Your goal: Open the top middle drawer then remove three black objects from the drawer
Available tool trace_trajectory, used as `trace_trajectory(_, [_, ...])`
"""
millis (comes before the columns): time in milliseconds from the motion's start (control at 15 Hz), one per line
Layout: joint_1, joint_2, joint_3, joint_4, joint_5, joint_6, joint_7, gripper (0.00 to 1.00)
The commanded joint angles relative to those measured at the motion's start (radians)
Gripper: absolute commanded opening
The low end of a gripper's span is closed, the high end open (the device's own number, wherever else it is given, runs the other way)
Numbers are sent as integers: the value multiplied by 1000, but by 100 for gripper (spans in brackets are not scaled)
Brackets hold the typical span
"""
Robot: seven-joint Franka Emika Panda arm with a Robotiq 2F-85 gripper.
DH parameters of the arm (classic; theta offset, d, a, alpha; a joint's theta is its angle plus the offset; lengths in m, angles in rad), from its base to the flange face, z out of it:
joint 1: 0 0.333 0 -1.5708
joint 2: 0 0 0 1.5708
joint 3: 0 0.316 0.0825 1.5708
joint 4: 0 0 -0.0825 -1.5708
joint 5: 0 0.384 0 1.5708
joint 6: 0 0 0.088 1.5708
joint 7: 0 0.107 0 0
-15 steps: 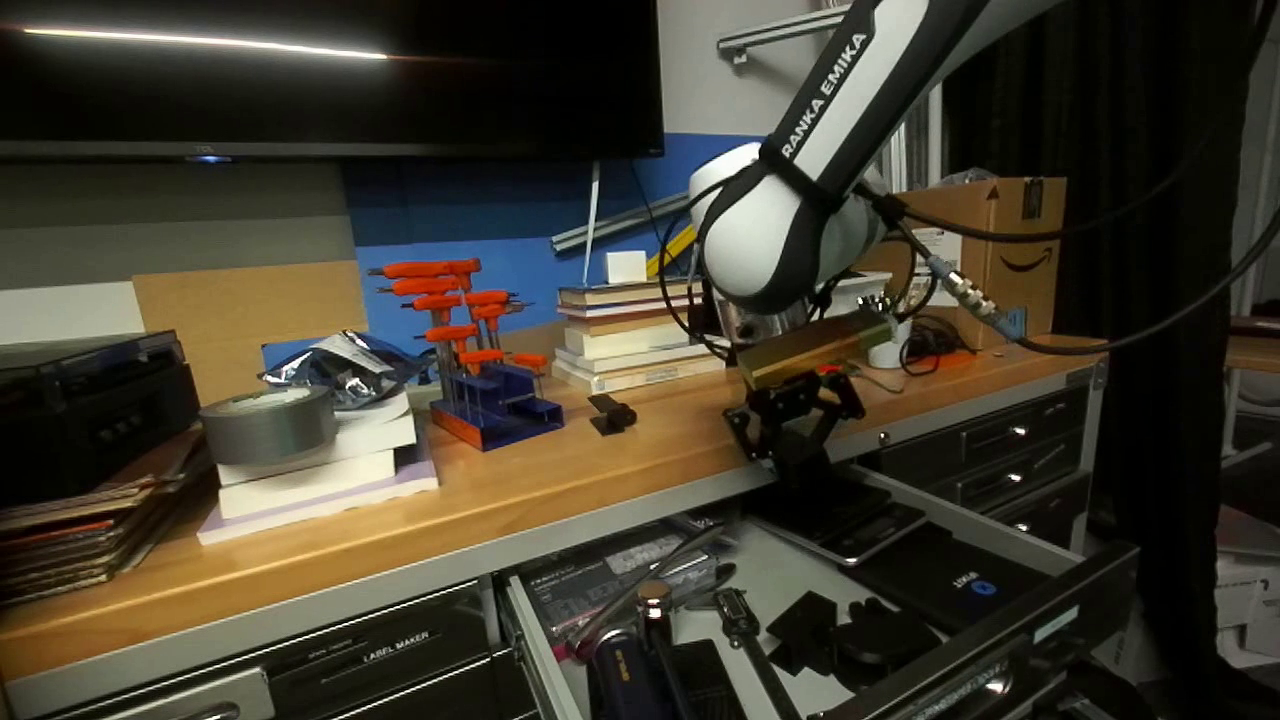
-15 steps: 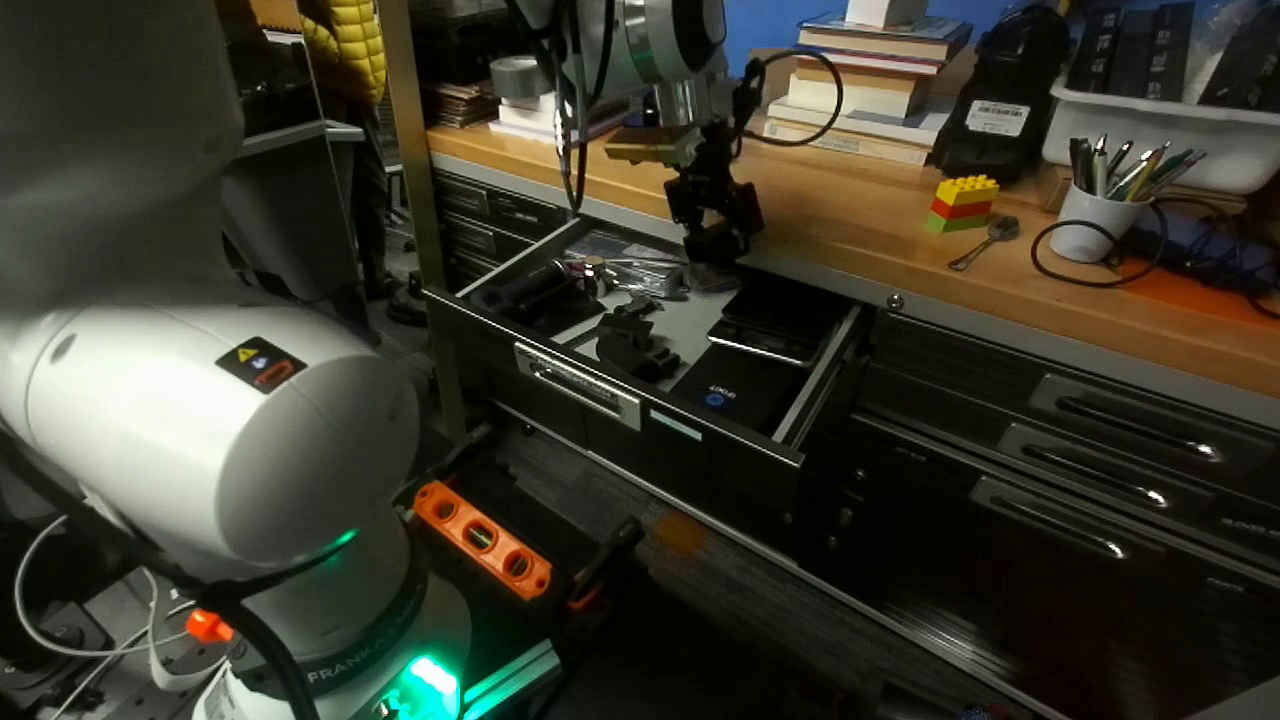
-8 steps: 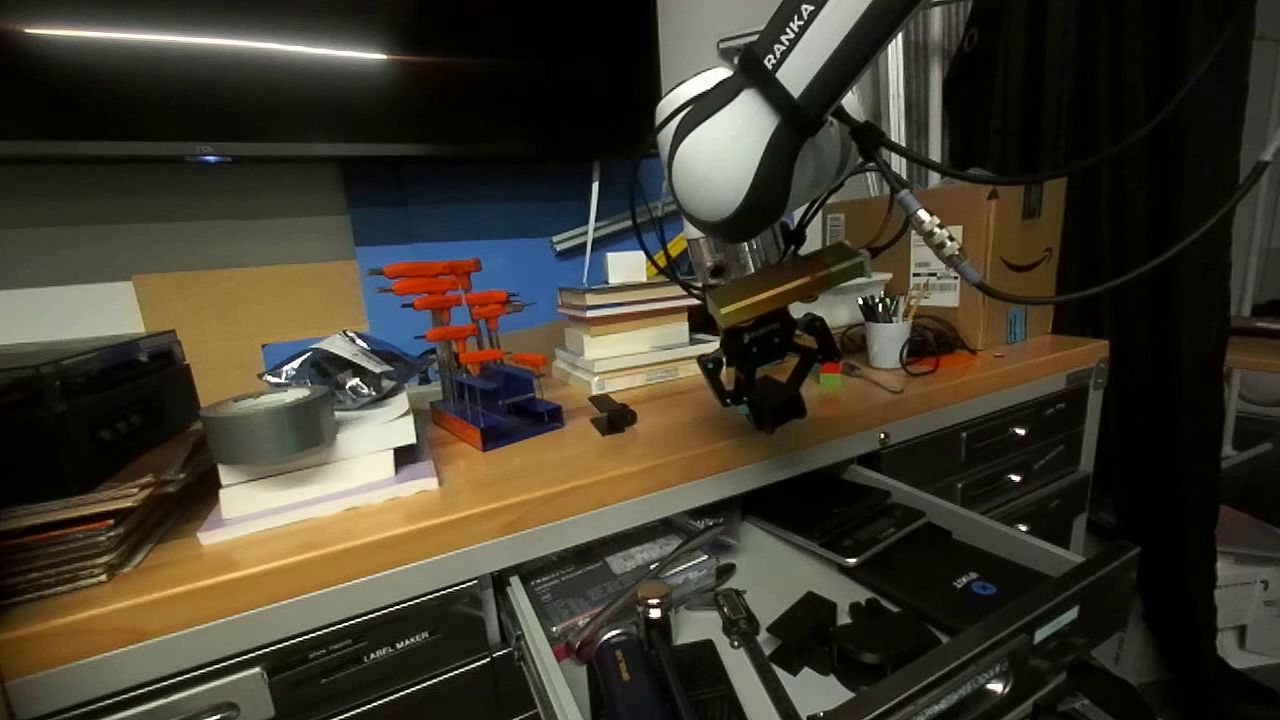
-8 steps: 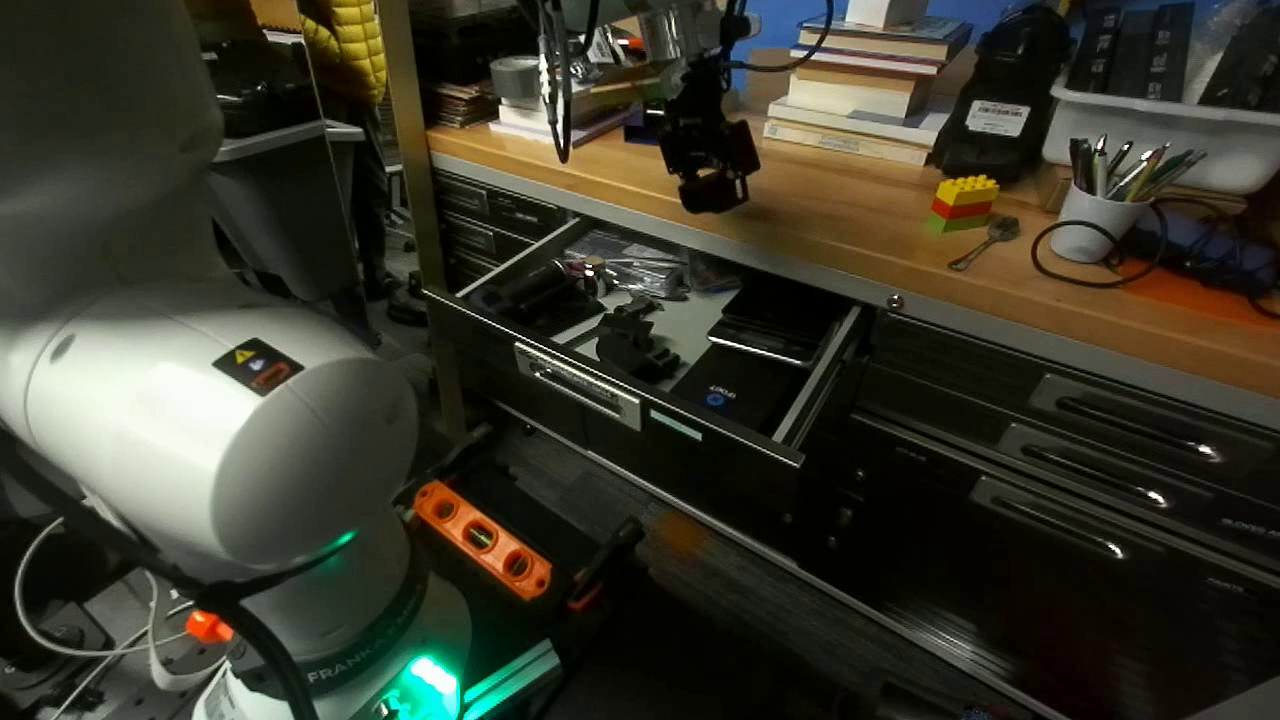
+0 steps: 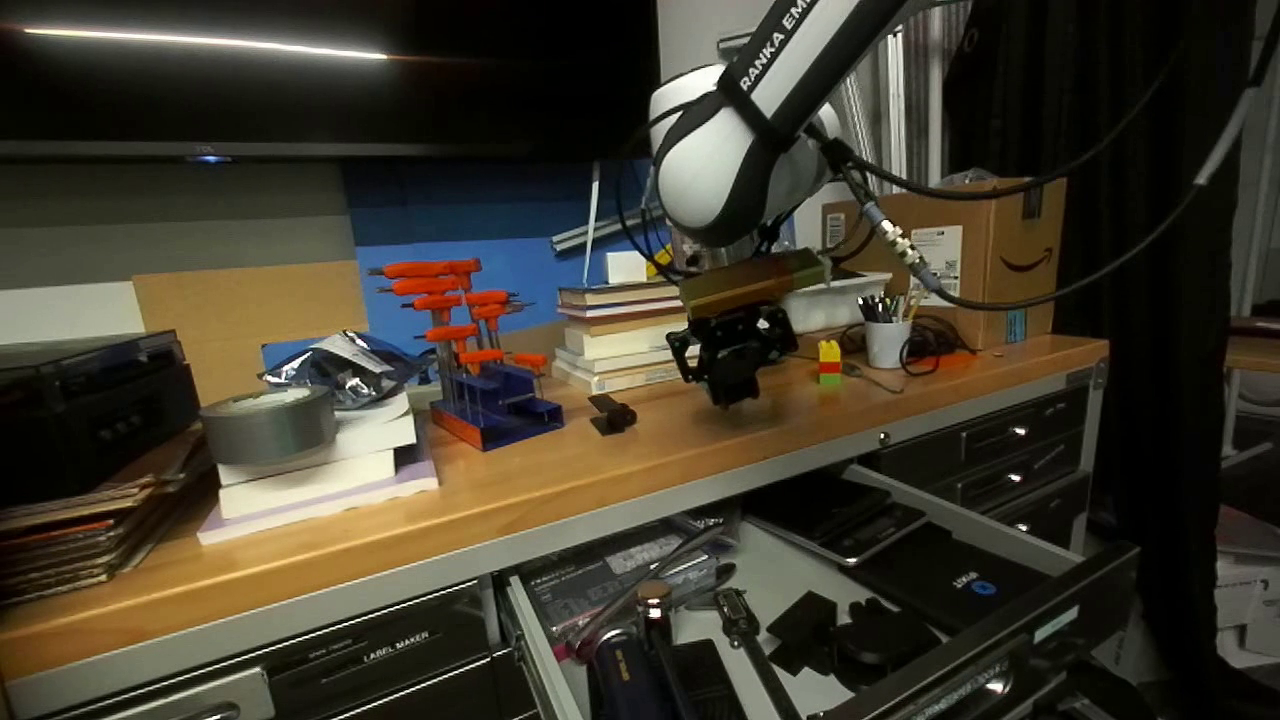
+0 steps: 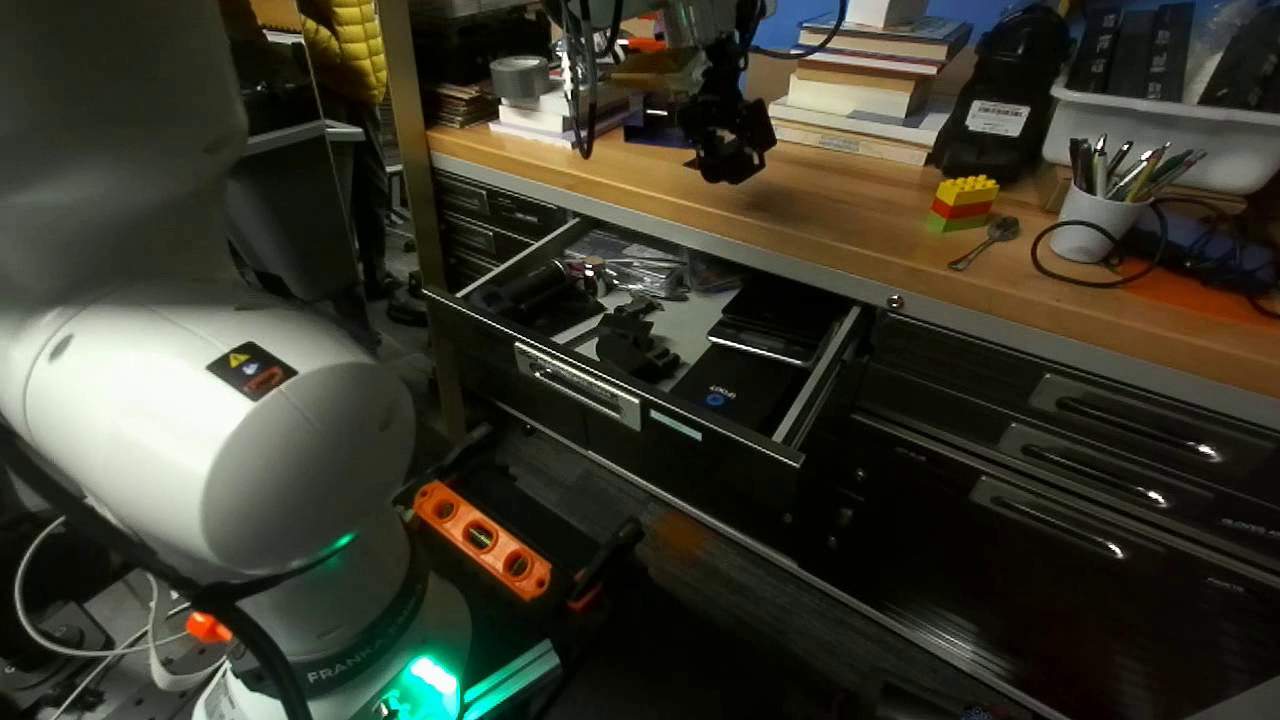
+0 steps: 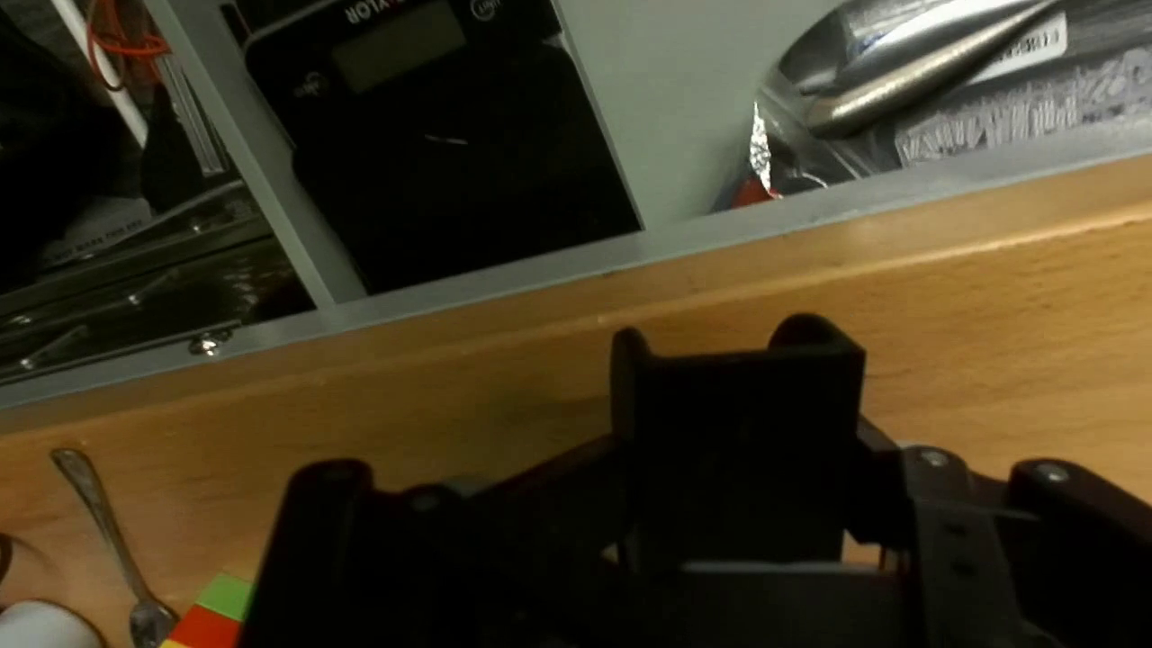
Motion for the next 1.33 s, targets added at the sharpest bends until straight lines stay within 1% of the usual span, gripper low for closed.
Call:
trace_trajectory(0, [-17,119,6,125,30,73,-27,33])
trace_trajectory(200, [-19,209,5,219,80,106,-61,33])
trace_trajectory(467, [-12,315,-3,347,159,104,-107,33])
trace_trajectory(600, [-7,348,-10,400,179,96,-121,33])
trace_trajectory(867, [1,387,-24,464,191,83,-127,33])
trace_trajectory(933, [7,393,-34,476,183,59,-116,83])
trace_trajectory(1000, [11,397,-40,485,179,44,-113,85])
trace_trajectory(1133, [19,400,-56,494,168,6,-99,98])
trace_trajectory(1200, [19,393,-61,491,168,-20,-98,100])
trace_trajectory(1267, [23,390,-68,491,163,-39,-90,100])
